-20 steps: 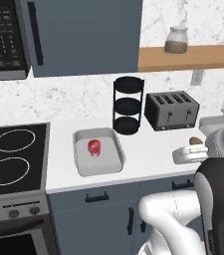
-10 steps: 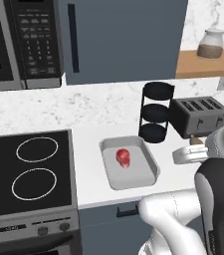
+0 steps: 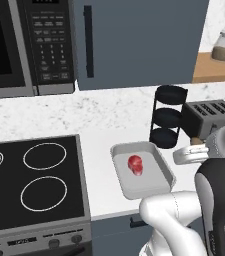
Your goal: Place one sweet potato and one steak in each tupperware on the nearby counter, to pack two identical lunches.
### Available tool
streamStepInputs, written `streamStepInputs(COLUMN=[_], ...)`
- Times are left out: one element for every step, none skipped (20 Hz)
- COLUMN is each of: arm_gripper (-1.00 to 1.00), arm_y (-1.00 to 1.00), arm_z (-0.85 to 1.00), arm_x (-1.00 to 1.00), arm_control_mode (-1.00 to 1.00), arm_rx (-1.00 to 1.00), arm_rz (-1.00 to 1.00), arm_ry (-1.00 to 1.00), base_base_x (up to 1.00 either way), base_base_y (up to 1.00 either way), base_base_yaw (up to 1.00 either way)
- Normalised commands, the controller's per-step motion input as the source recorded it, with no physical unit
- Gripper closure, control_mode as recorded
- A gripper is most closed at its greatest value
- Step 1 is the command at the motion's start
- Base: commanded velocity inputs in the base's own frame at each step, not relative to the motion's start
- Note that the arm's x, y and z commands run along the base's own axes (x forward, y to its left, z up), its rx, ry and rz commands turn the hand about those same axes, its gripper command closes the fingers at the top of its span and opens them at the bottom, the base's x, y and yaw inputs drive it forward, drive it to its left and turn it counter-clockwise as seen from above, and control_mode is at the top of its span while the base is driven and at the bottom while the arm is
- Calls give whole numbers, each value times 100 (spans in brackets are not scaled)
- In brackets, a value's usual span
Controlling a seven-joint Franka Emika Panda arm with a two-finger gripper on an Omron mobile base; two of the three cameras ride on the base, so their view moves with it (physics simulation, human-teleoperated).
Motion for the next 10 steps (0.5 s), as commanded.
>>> streamStepInputs(arm_gripper=[100,100,100,100,100,100,100,100,100,100], arm_y=[0,18,12,11,16,11,7,4,0,0], arm_z=[0,-26,-26,-31,-40,-45,-46,-49,-49,-50], arm_x=[0,11,8,11,8,14,19,23,29,34], arm_control_mode=[100,-100,-100,-100,-100,-100,-100,-100,-100,-100], arm_rx=[0,0,0,0,0,0,0,0,0,0], arm_rz=[0,-5,-6,-7,-7,-6,-5,-5,-4,-3], arm_ry=[0,0,0,0,0,0,0,0,0,0], base_base_x=[19,0,0,0,0,0,0,0,0,0], base_base_y=[26,0,0,0,0,0,0,0,0,0], base_base_yaw=[-4,0,0,0,0,0,0,0,0,0])
